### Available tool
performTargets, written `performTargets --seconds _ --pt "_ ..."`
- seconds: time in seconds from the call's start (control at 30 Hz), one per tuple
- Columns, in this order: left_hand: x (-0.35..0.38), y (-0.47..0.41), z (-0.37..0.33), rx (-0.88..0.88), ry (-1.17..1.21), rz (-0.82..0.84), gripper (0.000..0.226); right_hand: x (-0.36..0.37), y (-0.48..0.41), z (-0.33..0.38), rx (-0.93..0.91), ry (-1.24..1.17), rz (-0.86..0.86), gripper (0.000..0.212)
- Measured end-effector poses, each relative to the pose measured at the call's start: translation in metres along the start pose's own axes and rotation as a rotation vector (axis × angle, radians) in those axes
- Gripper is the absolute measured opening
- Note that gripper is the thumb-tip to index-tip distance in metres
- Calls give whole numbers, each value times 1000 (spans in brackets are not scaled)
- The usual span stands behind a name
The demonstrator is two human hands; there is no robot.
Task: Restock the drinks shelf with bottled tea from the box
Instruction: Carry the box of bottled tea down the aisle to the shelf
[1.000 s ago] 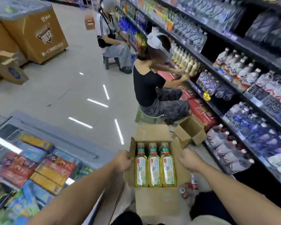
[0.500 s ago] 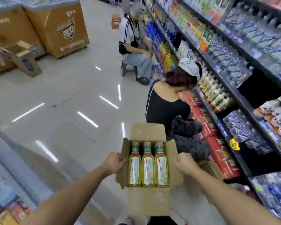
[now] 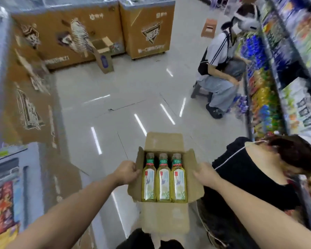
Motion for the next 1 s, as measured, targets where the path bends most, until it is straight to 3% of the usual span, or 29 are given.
performTargets --seconds 0.2,0.43,0.67,1.0 --pt "-90 -124 5 -37 109 28 38 -66 -135 66 -12 7 12 40" --pt "-209 -285 -13 -39 94 48 48 -151 -300 119 52 -96 14 34" --pt "-334 -452 -74 -83 86 7 37 -269 -489 157 -6 -89 30 32" --pt "-507 -712 -188 -84 121 -2 42 -478 -746 195 -9 -28 -10 36"
Point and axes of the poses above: each hand's wrist, its own y-axis away from the middle knuckle, its own x-axis out of the palm, z = x × y, the point moved 9 cm from there along -y, towards the middle knuckle, and after that the axes turned 1 degree about -x, right-handed, at the moved point
